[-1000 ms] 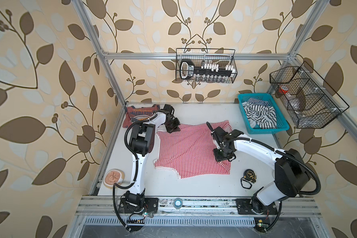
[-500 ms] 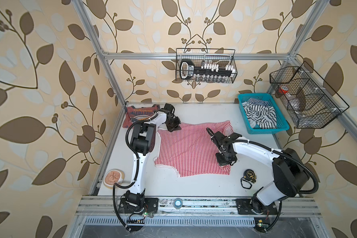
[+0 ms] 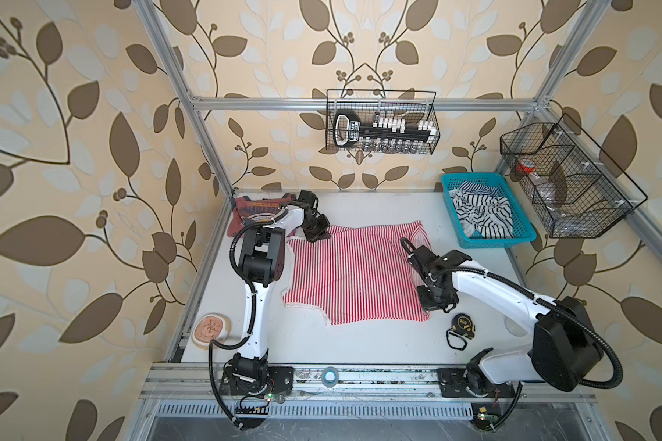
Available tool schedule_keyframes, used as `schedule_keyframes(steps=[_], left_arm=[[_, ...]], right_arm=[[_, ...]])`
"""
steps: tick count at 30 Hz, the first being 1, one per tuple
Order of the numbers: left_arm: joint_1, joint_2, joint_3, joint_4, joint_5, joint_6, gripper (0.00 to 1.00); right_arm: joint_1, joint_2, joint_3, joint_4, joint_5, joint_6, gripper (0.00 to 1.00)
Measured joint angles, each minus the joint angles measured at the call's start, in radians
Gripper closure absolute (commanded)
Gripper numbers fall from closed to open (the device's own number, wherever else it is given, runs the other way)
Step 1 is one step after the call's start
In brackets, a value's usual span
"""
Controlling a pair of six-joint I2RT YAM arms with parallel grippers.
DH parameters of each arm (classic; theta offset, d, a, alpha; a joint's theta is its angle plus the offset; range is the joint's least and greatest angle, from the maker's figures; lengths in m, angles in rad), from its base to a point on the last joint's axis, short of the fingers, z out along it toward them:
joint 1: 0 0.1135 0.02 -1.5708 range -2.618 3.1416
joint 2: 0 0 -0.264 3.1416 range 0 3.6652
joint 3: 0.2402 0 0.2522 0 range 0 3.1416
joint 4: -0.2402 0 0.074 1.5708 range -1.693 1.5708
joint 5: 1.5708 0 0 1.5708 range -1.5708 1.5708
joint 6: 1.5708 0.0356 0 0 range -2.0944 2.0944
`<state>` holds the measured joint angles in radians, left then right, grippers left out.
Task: Fold and stack tank tops
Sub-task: Smooth out the tank top at the center of the table.
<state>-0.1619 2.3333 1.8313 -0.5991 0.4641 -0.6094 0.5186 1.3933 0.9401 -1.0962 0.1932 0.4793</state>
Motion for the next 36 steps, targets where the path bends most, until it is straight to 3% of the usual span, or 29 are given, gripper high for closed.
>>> schedule_keyframes(steps=[8,9,12,15,24,28,36], left_arm=[[0.037,0.000,0.000,0.002,-0.001,0.000,1.00],[0.039,0.000,0.000,0.002,0.000,0.000,1.00],[0.040,0.000,-0.005,0.008,0.000,0.000,0.99],[0.041,-0.009,-0.025,0.029,0.002,0.000,0.99],[0.041,-0.039,-0.070,0.059,-0.003,0.000,0.98],[0.037,-0.070,-0.108,0.046,-0.028,0.000,0.97],[0.024,-0.090,-0.131,0.032,-0.053,0.000,0.97]], right_arm=[[-0.046,-0.052,-0.050,-0.050,0.017,0.027,1.00],[-0.053,-0.052,-0.054,-0.055,0.018,0.029,0.95],[-0.068,-0.050,-0.058,-0.064,0.021,0.039,0.68],[-0.075,-0.047,-0.048,-0.067,0.022,0.029,0.59],[-0.087,0.079,0.302,0.056,-0.022,-0.029,0.59],[-0.089,0.241,0.436,0.159,-0.093,-0.086,0.60],[-0.147,0.601,0.584,0.243,-0.221,-0.167,0.75]])
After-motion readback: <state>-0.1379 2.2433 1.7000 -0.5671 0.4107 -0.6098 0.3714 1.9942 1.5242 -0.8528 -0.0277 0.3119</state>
